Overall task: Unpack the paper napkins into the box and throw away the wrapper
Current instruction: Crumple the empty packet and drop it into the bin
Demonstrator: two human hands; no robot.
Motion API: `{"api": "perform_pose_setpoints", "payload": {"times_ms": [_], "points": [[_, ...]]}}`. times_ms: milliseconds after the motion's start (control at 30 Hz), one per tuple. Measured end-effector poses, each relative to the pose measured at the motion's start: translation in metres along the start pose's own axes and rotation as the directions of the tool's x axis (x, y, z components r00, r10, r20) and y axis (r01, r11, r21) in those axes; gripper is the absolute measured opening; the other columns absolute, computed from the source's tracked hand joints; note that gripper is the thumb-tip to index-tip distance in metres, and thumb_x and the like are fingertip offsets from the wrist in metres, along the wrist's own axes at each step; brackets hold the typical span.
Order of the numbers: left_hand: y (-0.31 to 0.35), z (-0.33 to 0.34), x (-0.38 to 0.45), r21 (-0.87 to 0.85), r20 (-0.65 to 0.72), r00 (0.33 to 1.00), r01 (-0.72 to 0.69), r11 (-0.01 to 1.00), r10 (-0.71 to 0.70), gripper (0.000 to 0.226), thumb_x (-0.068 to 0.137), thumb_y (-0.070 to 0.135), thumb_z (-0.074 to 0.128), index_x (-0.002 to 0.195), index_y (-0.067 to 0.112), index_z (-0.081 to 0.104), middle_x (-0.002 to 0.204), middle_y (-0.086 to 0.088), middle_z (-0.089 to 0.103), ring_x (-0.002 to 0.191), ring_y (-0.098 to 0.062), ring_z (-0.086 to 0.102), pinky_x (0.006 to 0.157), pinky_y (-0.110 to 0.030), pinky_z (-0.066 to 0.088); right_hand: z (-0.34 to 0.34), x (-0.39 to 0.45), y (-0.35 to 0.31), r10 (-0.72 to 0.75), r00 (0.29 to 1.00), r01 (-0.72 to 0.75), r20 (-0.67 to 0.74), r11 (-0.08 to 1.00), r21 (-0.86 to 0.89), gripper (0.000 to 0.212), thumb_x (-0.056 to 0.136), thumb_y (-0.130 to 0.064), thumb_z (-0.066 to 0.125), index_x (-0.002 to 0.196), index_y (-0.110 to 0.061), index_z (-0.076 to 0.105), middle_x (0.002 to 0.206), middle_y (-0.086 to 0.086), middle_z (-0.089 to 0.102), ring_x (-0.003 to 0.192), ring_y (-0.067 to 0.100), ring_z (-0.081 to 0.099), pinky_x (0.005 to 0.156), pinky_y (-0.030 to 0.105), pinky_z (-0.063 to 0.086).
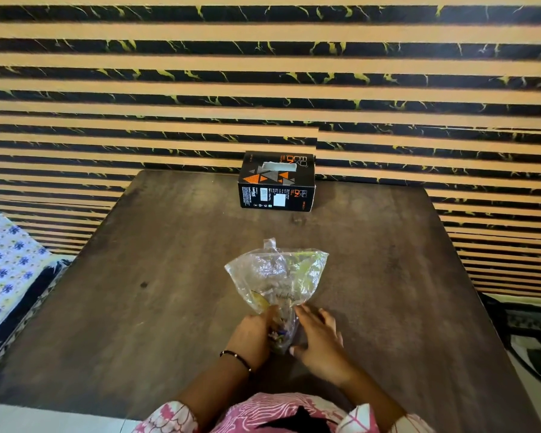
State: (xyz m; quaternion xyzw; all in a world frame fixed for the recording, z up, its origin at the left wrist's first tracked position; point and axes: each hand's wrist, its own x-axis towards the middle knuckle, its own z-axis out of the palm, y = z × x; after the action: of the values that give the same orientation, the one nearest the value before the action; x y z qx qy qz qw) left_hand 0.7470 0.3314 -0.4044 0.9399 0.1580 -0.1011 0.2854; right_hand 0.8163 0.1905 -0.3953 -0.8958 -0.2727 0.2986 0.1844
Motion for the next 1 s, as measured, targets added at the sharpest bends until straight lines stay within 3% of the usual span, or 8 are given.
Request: {"api": "perform_pose_setpoints", "payload": {"times_ms": [133, 300, 400, 467, 567, 733, 867, 1000], "points": [[0.002, -0.001, -0.004, 0.181, -0.028, 0.999, -0.014, 0.983, 0.019, 0.039, 0.087, 0.027, 0.052, 0.125, 0.037, 0.053, 0.126, -0.003, 0.054, 0.119, -0.025, 0.045, 0.095, -0.027, 0.034, -0.002, 0.000, 0.000, -0.030, 1.000, 0.030, 0.007, 1.000, 0.009, 0.074, 0.083, -0.031, 0.061, 0.144, -0.037, 0.020, 0.155, -0.015, 0.015, 0.143, 0.024, 0.000, 0.112, 0.045, 0.017], [-0.002, -0.006, -0.006, 0.315, -0.245, 0.961, -0.045, 0.948, 0.127, 0.029, 0.078, 0.043, 0.045, 0.094, 0.043, 0.068, 0.140, -0.001, 0.044, 0.135, -0.039, 0.030, 0.107, -0.054, 0.022, -0.003, -0.003, -0.002, -0.072, 0.997, 0.072, -0.030, 0.997, -0.009, 0.068, 0.084, -0.026, 0.061, 0.142, -0.035, 0.028, 0.151, -0.015, 0.027, 0.141, 0.022, 0.012, 0.111, 0.042, 0.022], [-0.007, 0.000, -0.003, 0.031, -0.122, 0.965, -0.229, 0.973, 0.231, 0.027, 0.073, 0.024, 0.051, 0.091, 0.030, 0.070, 0.143, -0.001, 0.044, 0.137, -0.020, 0.033, 0.113, -0.043, 0.013, -0.002, -0.004, -0.003, -0.131, 0.990, 0.129, -0.043, 0.990, -0.050, 0.065, 0.082, -0.018, 0.058, 0.140, -0.031, 0.033, 0.147, -0.011, 0.037, 0.138, 0.022, 0.021, 0.110, 0.041, 0.027], [-0.008, 0.006, -0.005, -0.183, -0.118, 0.967, -0.243, 0.953, 0.224, 0.023, 0.067, 0.013, 0.052, 0.084, 0.025, 0.062, 0.106, -0.004, 0.069, 0.105, -0.014, 0.059, 0.093, -0.026, 0.038, 0.000, -0.005, -0.004, -0.174, 0.982, 0.174, -0.069, 0.985, -0.015, 0.061, 0.079, -0.010, 0.057, 0.136, -0.026, 0.040, 0.140, -0.006, 0.046, 0.132, 0.021, 0.032, 0.107, 0.036, 0.033], [-0.009, 0.003, -0.005, -0.243, -0.124, 0.984, -0.156, 0.958, 0.128, 0.020, 0.059, 0.013, 0.046, 0.073, 0.019, 0.059, 0.069, 0.014, 0.059, 0.080, -0.009, 0.056, 0.065, -0.017, 0.036, 0.003, -0.004, -0.004, -0.209, 0.973, 0.214, -0.093, 0.976, 0.046, 0.057, 0.077, -0.009, 0.063, 0.130, -0.019, 0.043, 0.132, -0.004, 0.048, 0.126, 0.016, 0.040, 0.103, 0.025, 0.033], [-0.005, 0.004, -0.008, -0.388, -0.165, 0.985, -0.114, 0.914, 0.053, 0.040, 0.063, 0.008, 0.055, 0.090, 0.035, 0.044, 0.068, 0.009, 0.064, 0.062, 0.000, 0.060, 0.061, -0.020, 0.047, 0.007, 0.000, -0.001, -0.137, 0.981, 0.162, -0.137, 0.967, 0.196, 0.103, 0.068, -0.016, 0.076, 0.147, -0.014, 0.010, 0.153, 0.005, 0.010, 0.142, 0.021, 0.014, 0.115, 0.029, 0.021], [-0.002, -0.001, -0.006, -0.446, -0.144, 0.988, -0.112, 0.888, 0.052, 0.073, 0.069, -0.002, 0.058, 0.126, 0.037, 0.035, 0.088, 0.003, 0.071, 0.077, -0.010, 0.065, 0.074, -0.023, 0.051, 0.010, -0.001, 0.002, -0.116, 0.991, 0.137, -0.074, 0.828, 0.543, 0.109, 0.061, -0.003, 0.080, 0.147, -0.022, 0.016, 0.139, 0.001, 0.043, 0.125, 0.012, 0.047, 0.107, 0.032, 0.041], [-0.001, -0.004, -0.007, -0.430, -0.189, 0.977, -0.173, 0.886, 0.099, 0.056, 0.073, -0.003, 0.061, 0.123, 0.022, 0.057, 0.115, 0.007, 0.063, 0.107, -0.004, 0.058, 0.094, -0.010, 0.041, 0.008, -0.004, 0.000, -0.067, 0.989, 0.125, -0.130, 0.848, 0.516, 0.089, 0.064, -0.005, 0.080, 0.137, -0.033, 0.037, 0.122, -0.006, 0.060, 0.112, 0.010, 0.058, 0.101, 0.032, 0.046]]}}
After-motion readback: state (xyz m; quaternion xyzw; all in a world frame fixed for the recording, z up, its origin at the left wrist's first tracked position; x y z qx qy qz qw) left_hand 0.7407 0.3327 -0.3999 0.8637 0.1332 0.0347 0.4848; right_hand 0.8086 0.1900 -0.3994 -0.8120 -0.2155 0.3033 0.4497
